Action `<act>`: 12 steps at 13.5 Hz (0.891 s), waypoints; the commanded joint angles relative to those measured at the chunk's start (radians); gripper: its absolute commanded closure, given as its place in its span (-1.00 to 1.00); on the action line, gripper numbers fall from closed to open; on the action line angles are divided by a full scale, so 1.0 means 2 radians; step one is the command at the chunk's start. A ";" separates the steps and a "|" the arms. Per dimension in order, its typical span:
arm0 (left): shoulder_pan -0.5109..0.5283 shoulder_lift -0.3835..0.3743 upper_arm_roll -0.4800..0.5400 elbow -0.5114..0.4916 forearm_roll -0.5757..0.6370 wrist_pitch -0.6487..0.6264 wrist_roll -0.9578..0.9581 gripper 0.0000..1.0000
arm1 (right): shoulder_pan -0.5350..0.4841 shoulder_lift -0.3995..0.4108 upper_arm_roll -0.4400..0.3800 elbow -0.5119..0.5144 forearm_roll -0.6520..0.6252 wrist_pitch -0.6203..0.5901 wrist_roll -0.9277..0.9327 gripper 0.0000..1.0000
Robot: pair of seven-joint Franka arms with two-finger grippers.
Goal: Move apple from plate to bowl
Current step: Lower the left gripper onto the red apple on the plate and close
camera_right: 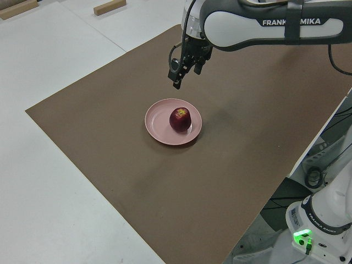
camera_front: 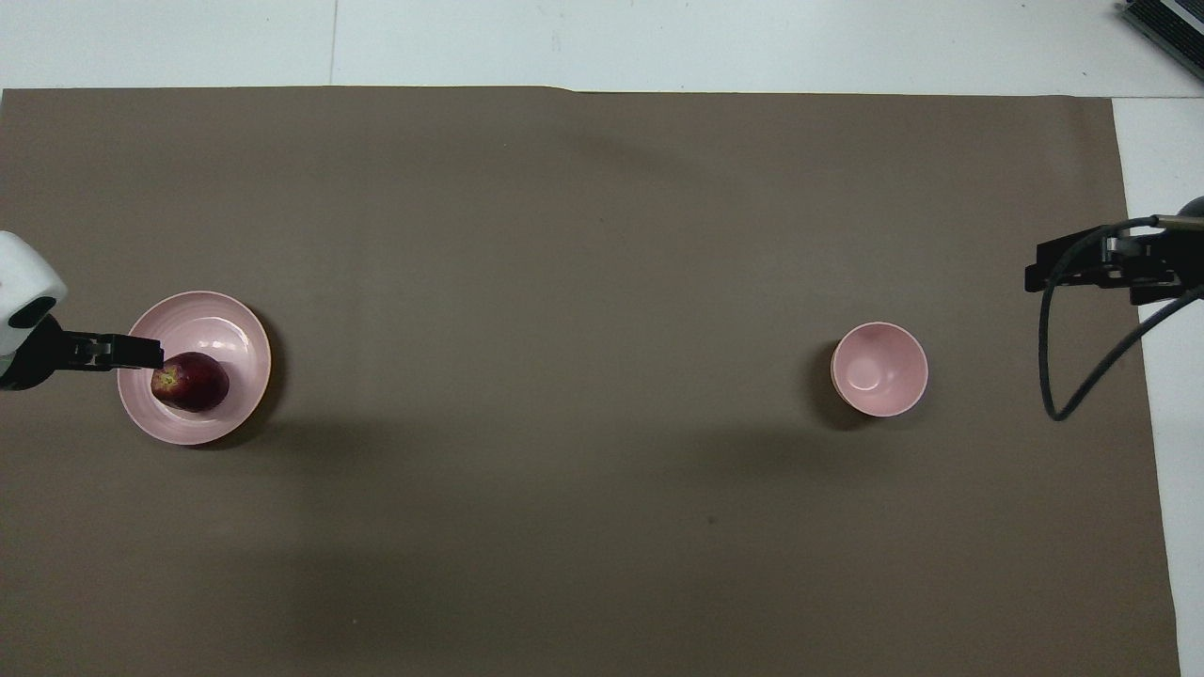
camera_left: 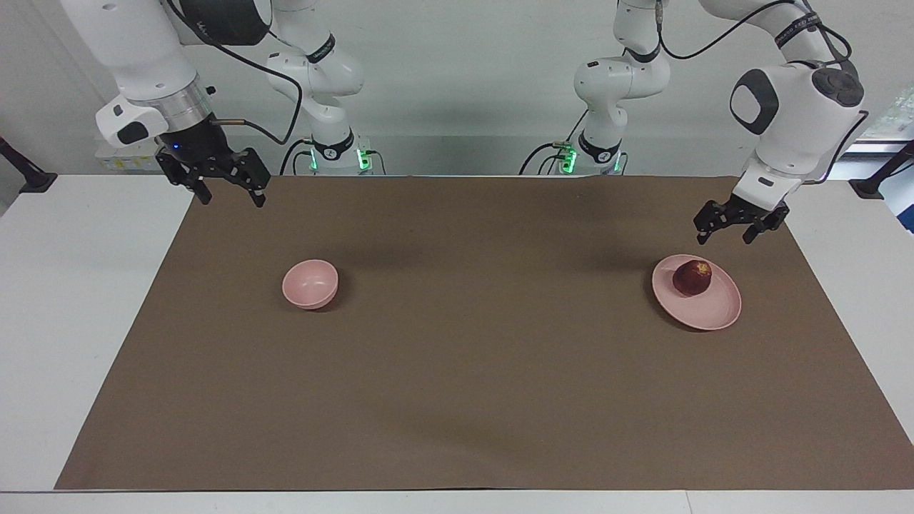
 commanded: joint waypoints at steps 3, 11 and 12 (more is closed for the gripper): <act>0.014 0.008 -0.003 -0.046 -0.004 0.060 0.007 -1.00 | -0.001 -0.004 0.000 -0.007 -0.003 0.005 -0.012 -1.00; 0.020 0.051 -0.003 -0.098 -0.004 0.163 0.006 -1.00 | -0.001 -0.004 0.000 -0.007 -0.003 0.005 -0.012 -1.00; 0.020 0.052 -0.003 -0.104 -0.004 0.173 0.006 -1.00 | -0.001 -0.004 0.000 -0.007 -0.003 0.005 -0.012 -1.00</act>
